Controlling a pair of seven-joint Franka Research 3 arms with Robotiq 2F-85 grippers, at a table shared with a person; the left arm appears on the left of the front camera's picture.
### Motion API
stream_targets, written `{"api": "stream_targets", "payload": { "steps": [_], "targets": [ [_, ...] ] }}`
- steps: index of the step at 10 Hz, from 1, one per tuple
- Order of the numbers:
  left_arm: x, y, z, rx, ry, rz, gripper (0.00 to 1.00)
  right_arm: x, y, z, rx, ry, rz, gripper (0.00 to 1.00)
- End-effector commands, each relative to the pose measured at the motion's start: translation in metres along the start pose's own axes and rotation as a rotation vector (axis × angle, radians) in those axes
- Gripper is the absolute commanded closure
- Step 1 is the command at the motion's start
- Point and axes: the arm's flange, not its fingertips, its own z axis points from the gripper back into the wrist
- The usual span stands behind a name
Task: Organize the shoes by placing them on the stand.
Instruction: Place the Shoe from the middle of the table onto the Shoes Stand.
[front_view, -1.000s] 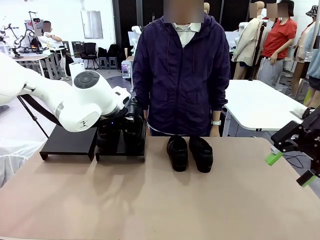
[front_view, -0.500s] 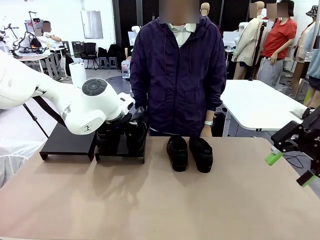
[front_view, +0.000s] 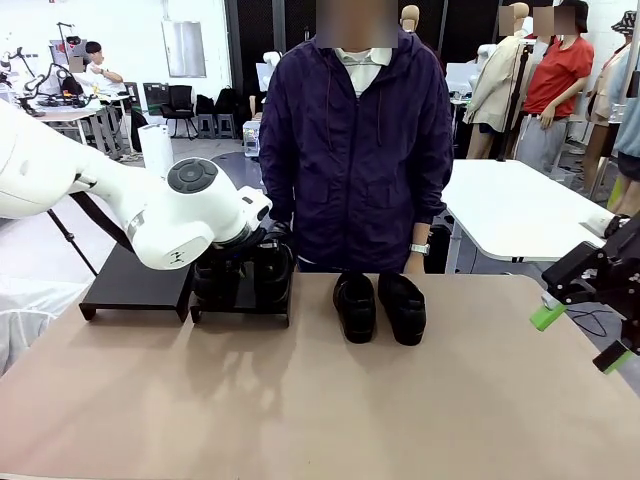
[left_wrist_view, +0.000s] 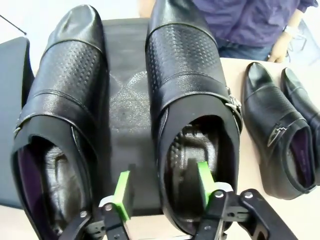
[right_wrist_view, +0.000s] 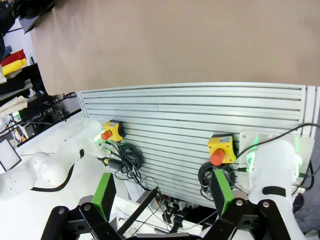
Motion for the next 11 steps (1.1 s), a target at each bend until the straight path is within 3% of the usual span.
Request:
{"api": "stream_targets", "payload": {
  "steps": [1,4,6,8,11],
  "targets": [
    [-0.002,-0.002,0.003,0.012,-0.054,0.024,0.0,0.001,0.002,0.004,0.023,0.006,0.015,0.0],
    [0.003,0.0,0.055,-0.038,-0.138,-0.007,0.0,0.001,0.002,0.004,0.023,0.006,0.015,0.0],
    [0.001,0.002,0.115,-0.095,-0.166,-0.065,0.0,0.001,0.002,0.004,0.023,0.006,0.015,0.0],
    [-0.014,0.027,0.179,-0.201,-0.035,-0.081,0.0,0.001,0.002,0.004,0.023,0.006,0.015,0.0],
    [-0.067,0.107,0.255,-0.334,0.153,-0.004,0.0,0.001,0.002,0.004,0.023,0.006,0.015,0.0]
  ]
}}
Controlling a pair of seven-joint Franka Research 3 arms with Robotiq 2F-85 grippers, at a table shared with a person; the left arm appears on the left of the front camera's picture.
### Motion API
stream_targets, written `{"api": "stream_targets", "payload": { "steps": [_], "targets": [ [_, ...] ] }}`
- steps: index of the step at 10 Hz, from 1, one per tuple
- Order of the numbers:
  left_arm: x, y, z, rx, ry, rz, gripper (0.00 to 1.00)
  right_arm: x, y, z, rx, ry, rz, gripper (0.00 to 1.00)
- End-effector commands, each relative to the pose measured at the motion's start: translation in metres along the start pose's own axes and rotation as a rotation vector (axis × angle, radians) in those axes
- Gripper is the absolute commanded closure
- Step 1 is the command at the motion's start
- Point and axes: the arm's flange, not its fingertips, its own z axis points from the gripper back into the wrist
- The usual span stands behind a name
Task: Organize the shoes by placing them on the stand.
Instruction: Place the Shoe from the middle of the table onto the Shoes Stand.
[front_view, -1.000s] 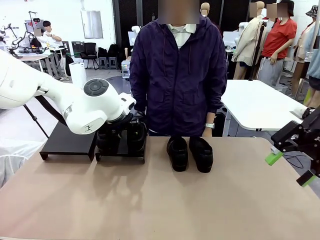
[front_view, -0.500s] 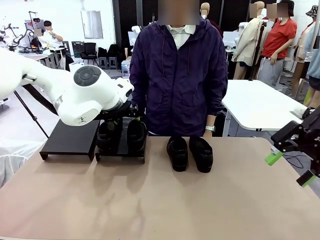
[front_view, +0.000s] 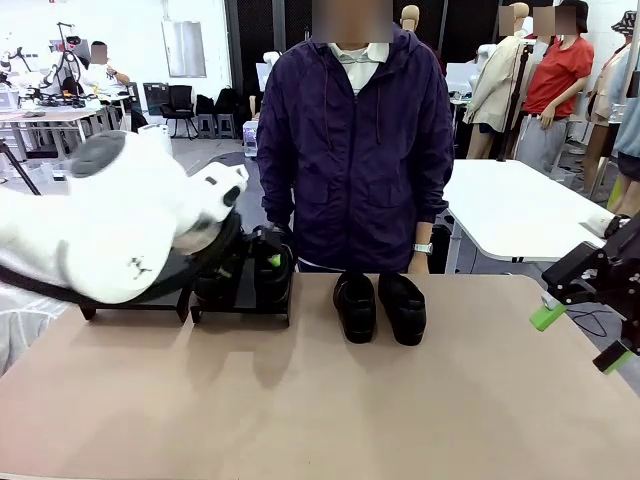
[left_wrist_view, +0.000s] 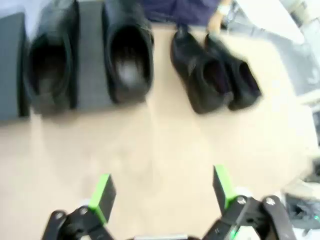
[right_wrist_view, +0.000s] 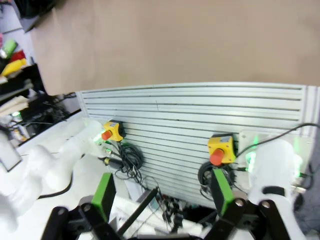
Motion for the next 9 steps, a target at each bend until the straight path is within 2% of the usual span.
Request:
{"api": "stream_targets", "payload": {
  "steps": [1,2,4,6,7,9],
  "targets": [
    [-0.002,0.087,0.129,-0.103,0.123,0.095,0.0,0.001,0.002,0.004,0.023,0.006,0.016,0.0],
    [-0.009,0.112,0.146,-0.139,0.175,0.117,0.0,0.001,0.002,0.004,0.023,0.006,0.016,0.0],
    [-0.004,0.154,0.151,-0.193,0.271,0.166,0.0,0.001,0.002,0.004,0.023,0.006,0.016,0.0],
    [0.008,0.18,0.129,-0.069,0.342,0.23,0.0,0.001,0.002,0.004,0.023,0.006,0.016,0.0],
    [-0.012,0.162,0.168,-0.197,0.252,0.19,0.0,0.001,0.002,0.004,0.023,0.006,0.016,0.0],
    [-0.012,0.162,0.168,-0.197,0.252,0.19,0.0,0.001,0.002,0.004,0.023,0.006,0.016,0.0]
  ]
}}
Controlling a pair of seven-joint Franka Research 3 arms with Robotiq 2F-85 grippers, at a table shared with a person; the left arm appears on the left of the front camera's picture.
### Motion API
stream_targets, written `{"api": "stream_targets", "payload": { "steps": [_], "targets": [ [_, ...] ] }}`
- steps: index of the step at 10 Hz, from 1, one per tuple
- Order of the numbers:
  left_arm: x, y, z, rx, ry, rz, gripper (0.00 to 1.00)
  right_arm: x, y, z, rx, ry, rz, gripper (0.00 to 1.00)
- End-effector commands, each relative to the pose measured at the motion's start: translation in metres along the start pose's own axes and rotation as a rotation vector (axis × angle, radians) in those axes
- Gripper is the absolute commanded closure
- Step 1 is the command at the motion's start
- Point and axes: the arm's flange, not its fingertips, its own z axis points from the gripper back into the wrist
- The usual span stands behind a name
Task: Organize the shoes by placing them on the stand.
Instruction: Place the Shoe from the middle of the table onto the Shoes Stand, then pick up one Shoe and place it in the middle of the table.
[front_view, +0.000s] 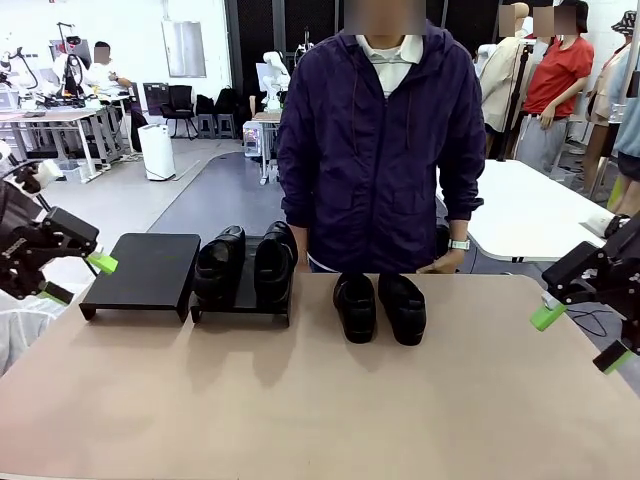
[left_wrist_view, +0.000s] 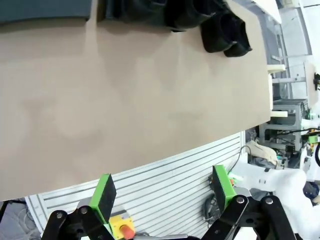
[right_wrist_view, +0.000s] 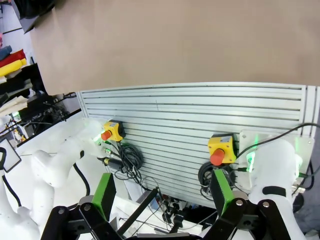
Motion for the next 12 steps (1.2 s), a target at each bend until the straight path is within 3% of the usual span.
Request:
{"api": "stream_targets", "payload": {
  "steps": [1,12],
  "targets": [
    [-0.0064,-0.0053,0.0042,-0.035,-0.009,-0.03,0.0,0.0011,0.002,0.0035,0.023,0.006,0.016,0.0],
    [-0.0064,-0.0053,0.0042,-0.035,-0.009,-0.03,0.0,0.0,0.0,0.0,0.0,0.0,0.0,0.0]
  ]
}}
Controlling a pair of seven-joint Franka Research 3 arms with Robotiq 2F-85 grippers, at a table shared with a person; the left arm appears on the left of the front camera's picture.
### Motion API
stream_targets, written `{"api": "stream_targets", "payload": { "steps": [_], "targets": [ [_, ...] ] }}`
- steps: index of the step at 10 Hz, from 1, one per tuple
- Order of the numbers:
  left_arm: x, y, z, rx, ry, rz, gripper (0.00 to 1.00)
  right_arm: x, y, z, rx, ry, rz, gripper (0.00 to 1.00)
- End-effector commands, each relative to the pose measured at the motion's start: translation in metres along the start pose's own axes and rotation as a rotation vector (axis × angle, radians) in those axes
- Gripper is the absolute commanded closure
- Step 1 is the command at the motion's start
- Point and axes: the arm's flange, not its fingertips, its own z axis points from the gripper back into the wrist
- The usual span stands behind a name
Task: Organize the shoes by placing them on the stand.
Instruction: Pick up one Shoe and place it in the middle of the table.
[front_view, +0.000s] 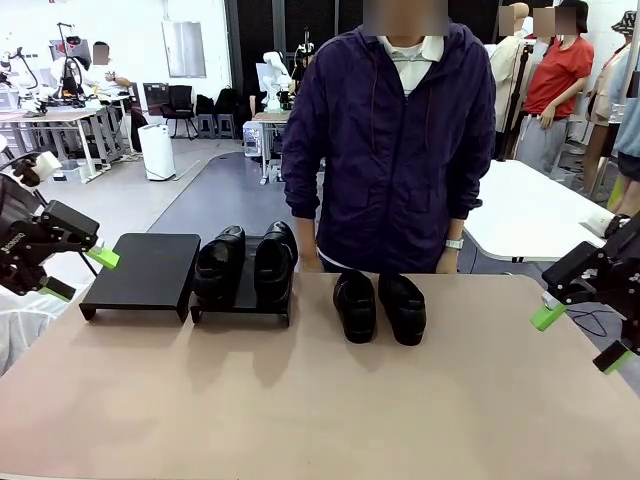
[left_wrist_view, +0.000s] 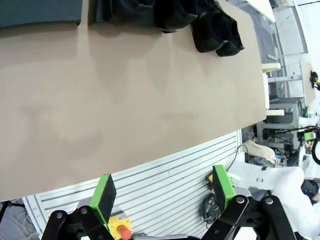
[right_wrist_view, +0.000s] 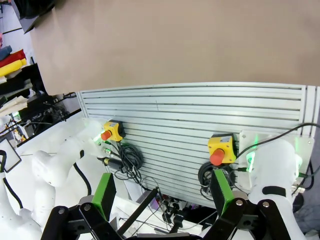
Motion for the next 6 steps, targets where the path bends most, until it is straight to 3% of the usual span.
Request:
{"api": "stream_targets", "payload": {
  "steps": [1,3,4,6],
  "targets": [
    [-0.002,0.002,-0.001,-0.02,0.0,-0.015,0.0,0.008,0.032,0.005,-0.119,-0.035,-0.08,0.0],
    [-0.002,0.002,-0.001,-0.02,0.0,-0.015,0.0,0.079,0.141,-0.027,-0.337,-0.04,-0.026,0.0],
    [-0.002,0.002,-0.001,-0.02,0.0,-0.015,0.0,0.102,0.19,-0.059,-0.427,-0.007,0.027,0.0],
    [-0.002,0.002,-0.001,-0.02,0.0,-0.015,0.0,0.123,0.264,-0.143,-0.627,-0.042,0.068,0.0]
  ]
}}
